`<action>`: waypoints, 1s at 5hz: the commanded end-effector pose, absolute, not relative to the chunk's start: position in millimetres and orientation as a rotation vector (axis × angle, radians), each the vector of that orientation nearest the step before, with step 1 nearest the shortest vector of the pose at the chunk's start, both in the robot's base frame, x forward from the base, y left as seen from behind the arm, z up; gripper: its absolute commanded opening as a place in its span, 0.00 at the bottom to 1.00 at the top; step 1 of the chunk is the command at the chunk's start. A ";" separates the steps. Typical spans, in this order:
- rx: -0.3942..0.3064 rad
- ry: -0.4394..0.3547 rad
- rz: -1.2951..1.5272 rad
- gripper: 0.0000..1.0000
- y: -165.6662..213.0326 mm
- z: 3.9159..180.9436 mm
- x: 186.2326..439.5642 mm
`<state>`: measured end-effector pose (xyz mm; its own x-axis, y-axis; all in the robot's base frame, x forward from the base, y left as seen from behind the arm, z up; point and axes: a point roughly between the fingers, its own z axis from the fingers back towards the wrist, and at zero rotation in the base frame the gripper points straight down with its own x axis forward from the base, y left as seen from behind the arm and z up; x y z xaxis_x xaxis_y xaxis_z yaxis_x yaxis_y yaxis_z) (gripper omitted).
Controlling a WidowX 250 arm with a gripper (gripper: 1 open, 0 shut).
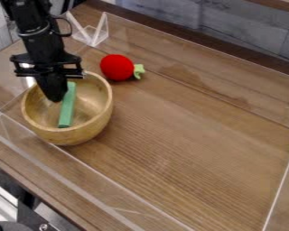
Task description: Put the green stick in the brown bowl
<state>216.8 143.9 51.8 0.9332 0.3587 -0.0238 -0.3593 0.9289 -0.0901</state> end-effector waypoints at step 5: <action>-0.104 -0.039 0.415 0.00 132.8 104.4 234.2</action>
<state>226.5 128.6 88.1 0.9164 0.3976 -0.0464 -0.4003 0.9086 -0.1190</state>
